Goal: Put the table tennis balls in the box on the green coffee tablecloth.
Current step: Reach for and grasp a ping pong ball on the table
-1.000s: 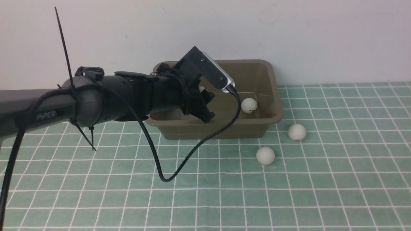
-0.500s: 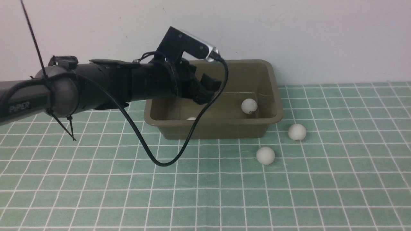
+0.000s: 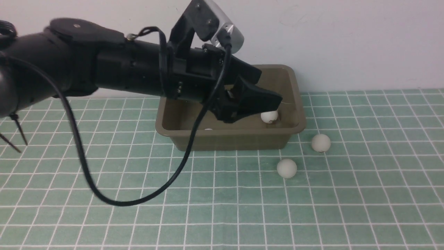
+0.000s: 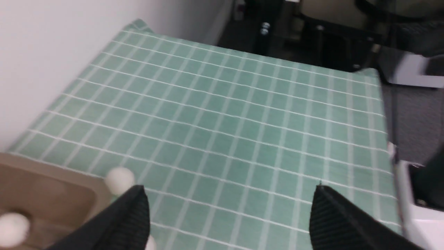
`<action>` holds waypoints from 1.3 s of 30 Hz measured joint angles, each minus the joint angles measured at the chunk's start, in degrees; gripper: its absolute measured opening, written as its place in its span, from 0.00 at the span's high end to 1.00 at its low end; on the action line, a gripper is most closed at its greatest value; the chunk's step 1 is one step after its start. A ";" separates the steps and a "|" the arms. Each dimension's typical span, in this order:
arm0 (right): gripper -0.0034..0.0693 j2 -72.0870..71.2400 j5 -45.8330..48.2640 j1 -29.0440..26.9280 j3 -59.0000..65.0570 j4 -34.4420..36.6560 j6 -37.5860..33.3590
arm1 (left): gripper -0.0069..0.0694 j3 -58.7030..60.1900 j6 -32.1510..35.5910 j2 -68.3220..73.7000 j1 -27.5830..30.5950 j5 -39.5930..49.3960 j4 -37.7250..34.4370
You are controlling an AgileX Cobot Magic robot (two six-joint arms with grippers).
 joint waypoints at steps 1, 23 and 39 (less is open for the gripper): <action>0.65 0.00 0.00 0.00 0.00 0.00 0.00 | 0.18 0.00 -1.02 -0.66 0.00 0.72 1.03; 0.65 0.00 0.00 0.00 0.00 -0.06 0.00 | 0.35 0.00 -38.28 -0.60 -19.72 -10.17 39.19; 0.65 0.00 0.00 0.00 0.00 1.51 -0.04 | 0.35 0.00 -40.21 20.29 -19.83 -35.91 31.14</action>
